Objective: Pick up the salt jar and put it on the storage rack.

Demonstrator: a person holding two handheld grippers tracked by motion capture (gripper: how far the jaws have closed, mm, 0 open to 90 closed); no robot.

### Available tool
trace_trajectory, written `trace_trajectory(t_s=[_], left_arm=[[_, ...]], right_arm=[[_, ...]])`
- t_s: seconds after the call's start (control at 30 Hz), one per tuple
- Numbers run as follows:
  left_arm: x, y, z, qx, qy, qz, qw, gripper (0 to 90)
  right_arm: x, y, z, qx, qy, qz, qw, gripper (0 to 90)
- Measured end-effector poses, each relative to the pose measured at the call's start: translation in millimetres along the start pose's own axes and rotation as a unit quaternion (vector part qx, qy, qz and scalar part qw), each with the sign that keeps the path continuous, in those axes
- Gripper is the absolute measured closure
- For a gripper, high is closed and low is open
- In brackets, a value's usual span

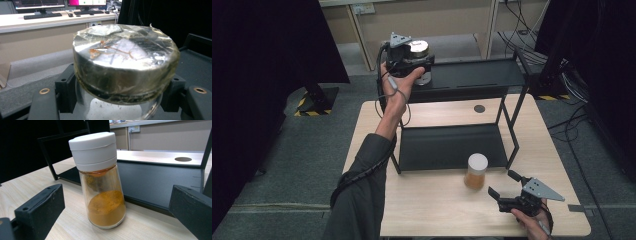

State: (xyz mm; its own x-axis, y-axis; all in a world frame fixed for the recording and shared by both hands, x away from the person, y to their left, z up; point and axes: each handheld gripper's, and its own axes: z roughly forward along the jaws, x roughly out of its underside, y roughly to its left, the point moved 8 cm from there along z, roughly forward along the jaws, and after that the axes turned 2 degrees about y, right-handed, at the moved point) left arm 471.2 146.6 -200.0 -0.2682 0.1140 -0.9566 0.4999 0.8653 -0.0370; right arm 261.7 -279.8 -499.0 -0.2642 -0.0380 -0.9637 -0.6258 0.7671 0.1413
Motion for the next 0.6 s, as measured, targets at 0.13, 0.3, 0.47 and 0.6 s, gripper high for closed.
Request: trace_trajectory(t_s=[0.13, 0.3, 0.47, 0.6], left_arm=[[1.4, -1.8, 0.1, -0.006, -0.003, 0.000, 1.0000, 30.2], [-0.2, -7.3, -4.4, -0.025, -0.011, -0.016, 0.9995, 9.5], [-2.0, -9.8, -9.1, -0.027, -0.013, -0.022, 0.9993, 3.2], [-2.0, -9.6, -13.2, -0.025, -0.011, -0.020, 0.9994, 2.6]], right_arm=[[0.1, 0.2, 0.1, 0.000, 0.000, 0.000, 1.0000, 0.5], [0.2, 0.4, 0.1, 0.000, 0.000, 0.000, 1.0000, 0.5], [0.6, 0.6, 0.6, -0.001, 0.001, 0.001, 1.0000, 0.5], [0.6, 0.1, 0.4, 0.000, 0.001, 0.002, 1.0000, 0.5]])
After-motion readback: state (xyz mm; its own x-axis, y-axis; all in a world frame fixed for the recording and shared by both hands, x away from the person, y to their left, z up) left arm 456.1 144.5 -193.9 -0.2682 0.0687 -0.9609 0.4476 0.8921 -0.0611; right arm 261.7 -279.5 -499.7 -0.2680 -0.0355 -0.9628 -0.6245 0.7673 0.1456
